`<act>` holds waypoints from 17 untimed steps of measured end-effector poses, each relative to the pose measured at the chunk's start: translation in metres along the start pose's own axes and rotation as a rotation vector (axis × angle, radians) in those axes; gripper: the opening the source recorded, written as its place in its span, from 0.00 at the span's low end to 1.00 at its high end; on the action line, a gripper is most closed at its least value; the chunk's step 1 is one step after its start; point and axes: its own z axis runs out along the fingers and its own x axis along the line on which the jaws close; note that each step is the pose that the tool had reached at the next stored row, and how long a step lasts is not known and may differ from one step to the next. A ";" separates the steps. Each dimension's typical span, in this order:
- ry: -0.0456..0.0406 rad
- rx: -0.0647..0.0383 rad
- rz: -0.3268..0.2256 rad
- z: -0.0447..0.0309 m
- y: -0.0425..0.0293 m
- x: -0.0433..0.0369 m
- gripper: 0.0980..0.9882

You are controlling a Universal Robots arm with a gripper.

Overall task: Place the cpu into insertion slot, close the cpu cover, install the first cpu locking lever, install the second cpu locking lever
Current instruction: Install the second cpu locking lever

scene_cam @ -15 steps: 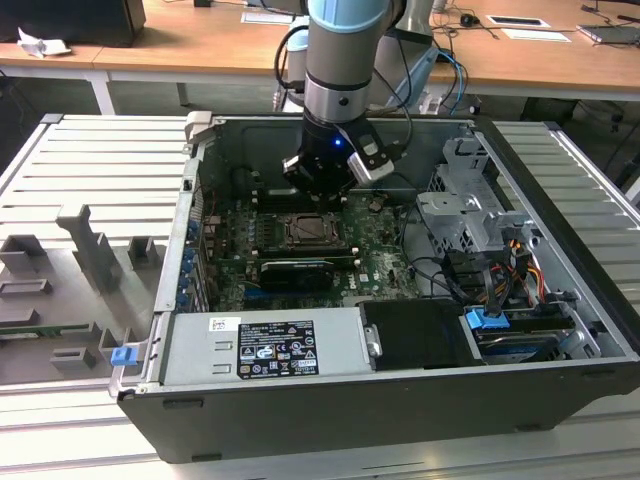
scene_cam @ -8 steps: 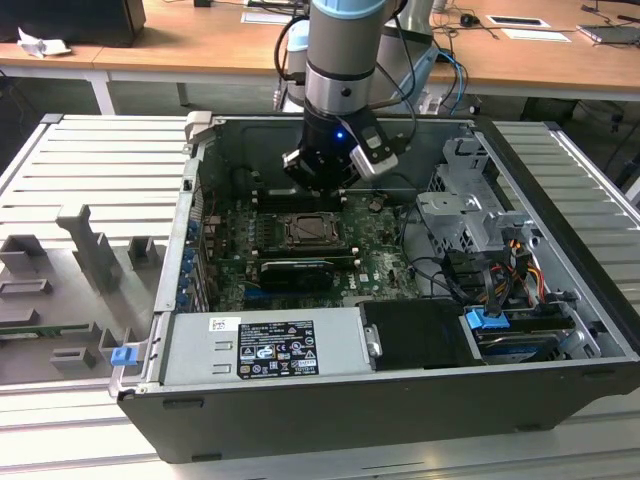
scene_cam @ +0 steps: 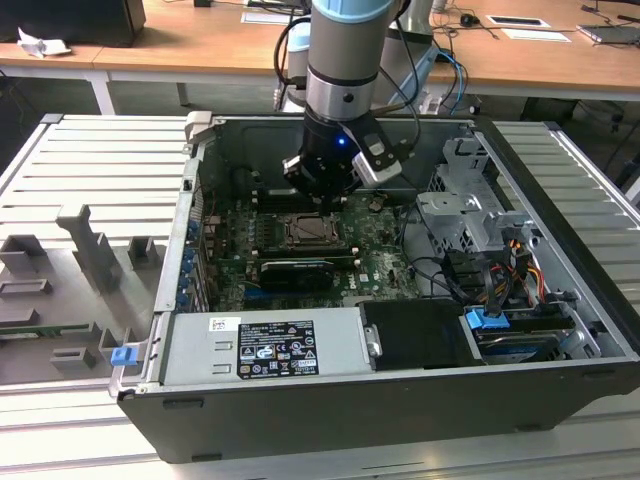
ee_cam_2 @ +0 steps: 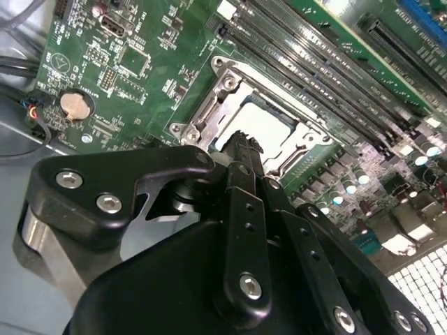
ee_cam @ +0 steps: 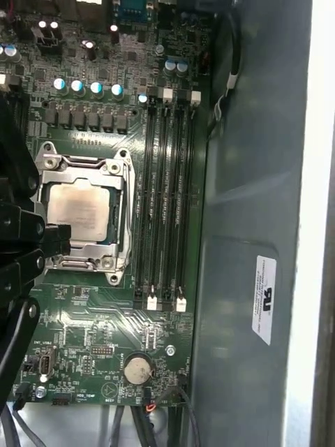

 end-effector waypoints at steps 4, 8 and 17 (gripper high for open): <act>0.0000 0.000 0.000 -0.0013 -0.0088 0.0009 0.01; 0.0000 -0.001 0.000 -0.0025 -0.0241 0.0024 0.01; -0.0005 -0.007 0.000 -0.0046 -0.0541 0.0049 0.01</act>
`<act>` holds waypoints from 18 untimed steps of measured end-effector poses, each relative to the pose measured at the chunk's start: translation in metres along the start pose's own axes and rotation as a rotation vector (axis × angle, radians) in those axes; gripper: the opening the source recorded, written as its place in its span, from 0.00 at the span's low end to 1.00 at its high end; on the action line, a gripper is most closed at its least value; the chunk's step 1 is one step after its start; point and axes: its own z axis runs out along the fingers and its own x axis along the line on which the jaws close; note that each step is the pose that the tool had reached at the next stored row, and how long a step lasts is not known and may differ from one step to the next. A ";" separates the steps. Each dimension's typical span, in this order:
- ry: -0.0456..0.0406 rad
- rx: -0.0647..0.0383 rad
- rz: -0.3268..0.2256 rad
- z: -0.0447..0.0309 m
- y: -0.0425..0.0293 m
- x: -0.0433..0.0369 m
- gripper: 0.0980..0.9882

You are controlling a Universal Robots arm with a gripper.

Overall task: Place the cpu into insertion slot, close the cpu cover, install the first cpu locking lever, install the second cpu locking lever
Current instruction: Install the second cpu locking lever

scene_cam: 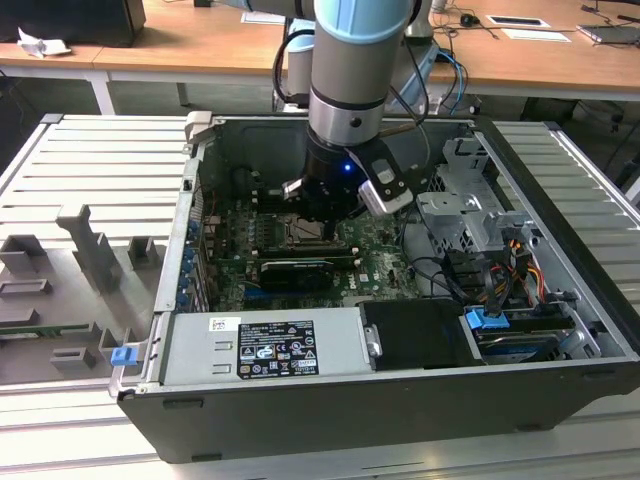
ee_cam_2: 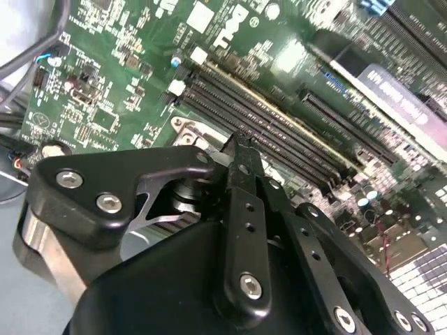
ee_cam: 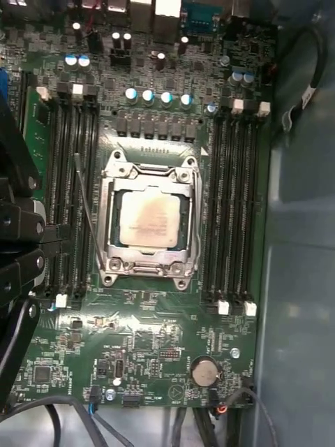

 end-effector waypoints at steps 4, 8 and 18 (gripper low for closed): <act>-0.0032 -0.047 0.000 -0.0004 -0.0051 0.0004 0.01; -0.0022 -0.063 -0.018 0.0030 -0.0055 0.0054 0.01; -0.0020 -0.064 -0.021 0.0054 -0.0008 0.0133 0.01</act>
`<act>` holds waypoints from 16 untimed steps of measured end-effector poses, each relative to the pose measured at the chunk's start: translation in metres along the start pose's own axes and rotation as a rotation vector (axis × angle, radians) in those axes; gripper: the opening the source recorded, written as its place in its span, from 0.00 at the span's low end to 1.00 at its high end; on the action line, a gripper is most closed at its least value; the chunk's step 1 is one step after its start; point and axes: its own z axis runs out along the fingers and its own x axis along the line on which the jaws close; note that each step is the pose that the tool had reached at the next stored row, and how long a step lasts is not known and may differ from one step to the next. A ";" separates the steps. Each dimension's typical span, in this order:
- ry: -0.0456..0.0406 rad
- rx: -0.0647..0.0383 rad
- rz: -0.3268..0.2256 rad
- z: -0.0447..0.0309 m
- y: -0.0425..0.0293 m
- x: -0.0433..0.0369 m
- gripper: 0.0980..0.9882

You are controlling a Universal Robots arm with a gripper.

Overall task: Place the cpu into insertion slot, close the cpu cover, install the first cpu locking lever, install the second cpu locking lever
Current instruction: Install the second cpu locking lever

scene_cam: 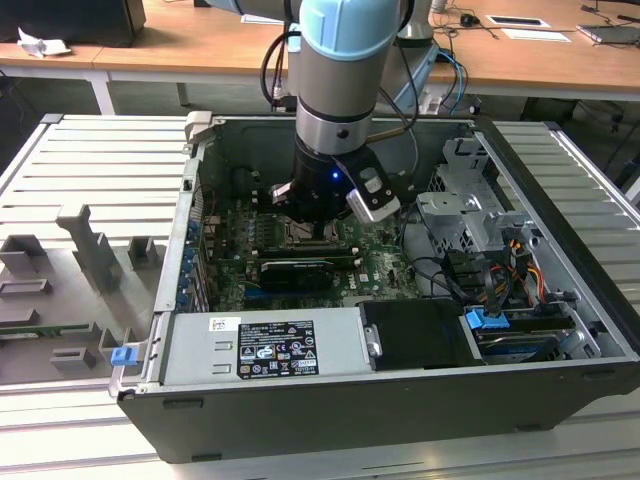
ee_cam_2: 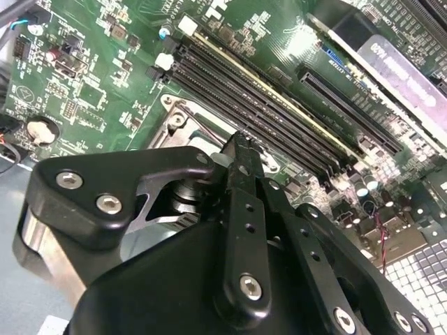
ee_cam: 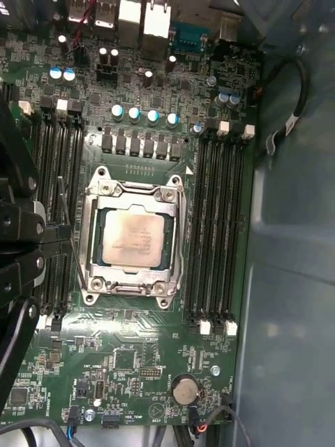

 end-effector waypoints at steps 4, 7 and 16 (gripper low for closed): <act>0.0000 0.000 0.000 0.0001 0.0002 0.0025 0.01; -0.0001 -0.001 0.000 0.0009 0.0007 0.0091 0.01; -0.0021 -0.029 -0.003 0.0157 -0.0001 0.0225 0.01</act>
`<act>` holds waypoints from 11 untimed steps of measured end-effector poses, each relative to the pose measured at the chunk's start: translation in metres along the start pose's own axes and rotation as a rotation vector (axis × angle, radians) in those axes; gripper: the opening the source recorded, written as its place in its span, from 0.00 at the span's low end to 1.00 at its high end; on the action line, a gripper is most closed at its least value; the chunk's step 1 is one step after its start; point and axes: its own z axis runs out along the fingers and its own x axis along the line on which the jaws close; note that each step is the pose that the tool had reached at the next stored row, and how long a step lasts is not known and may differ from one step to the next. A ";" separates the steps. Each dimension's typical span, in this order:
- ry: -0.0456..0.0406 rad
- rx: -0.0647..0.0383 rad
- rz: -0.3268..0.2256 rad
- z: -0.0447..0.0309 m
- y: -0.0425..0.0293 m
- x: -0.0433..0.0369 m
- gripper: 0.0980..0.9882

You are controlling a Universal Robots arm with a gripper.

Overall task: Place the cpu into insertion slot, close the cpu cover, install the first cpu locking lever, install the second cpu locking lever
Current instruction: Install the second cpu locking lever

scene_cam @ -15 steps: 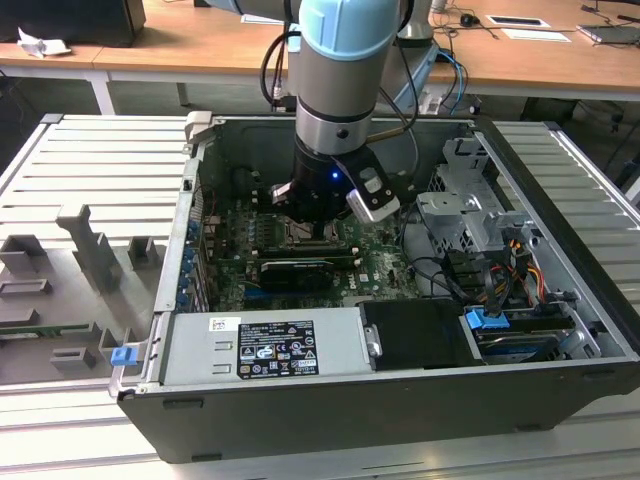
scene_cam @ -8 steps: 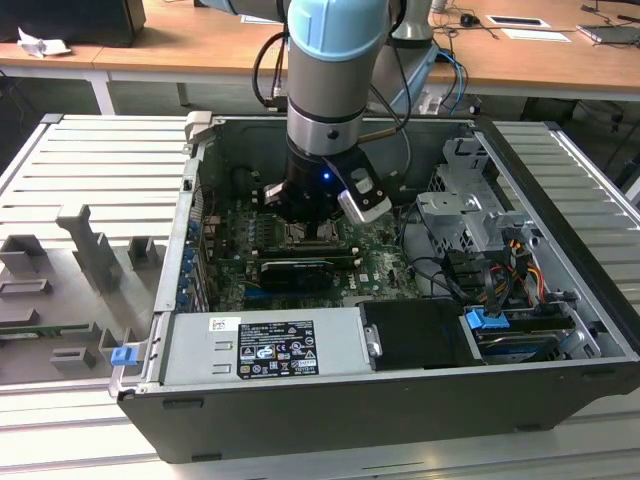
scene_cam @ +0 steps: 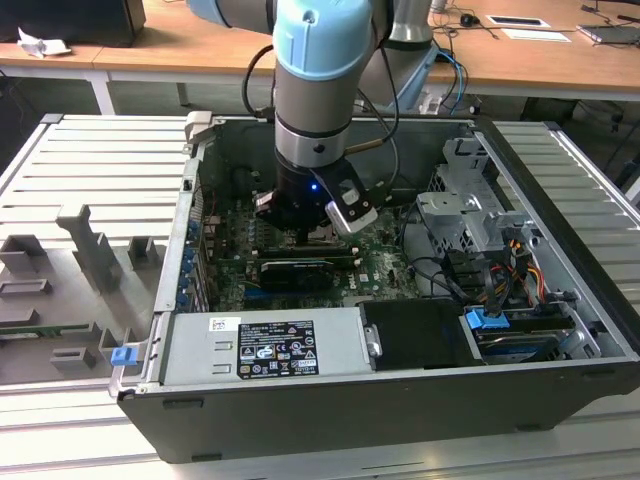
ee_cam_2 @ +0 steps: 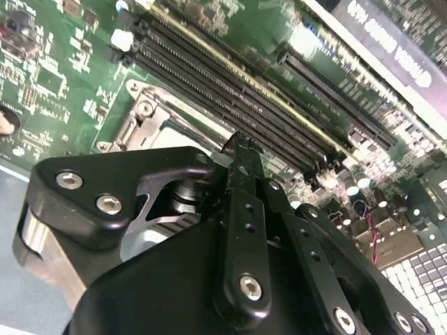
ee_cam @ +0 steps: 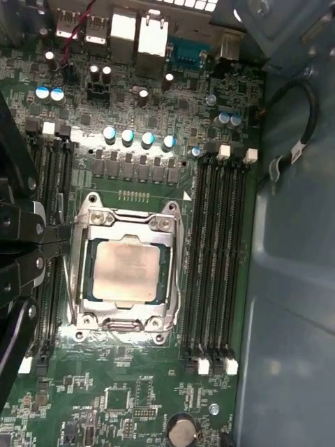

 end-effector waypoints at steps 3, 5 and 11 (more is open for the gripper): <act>-0.0031 -0.032 0.000 -0.0001 -0.0007 0.0053 0.01; -0.0043 -0.044 0.000 -0.0003 -0.0022 0.0097 0.01; -0.0072 -0.076 0.000 -0.0013 -0.0110 0.0149 0.01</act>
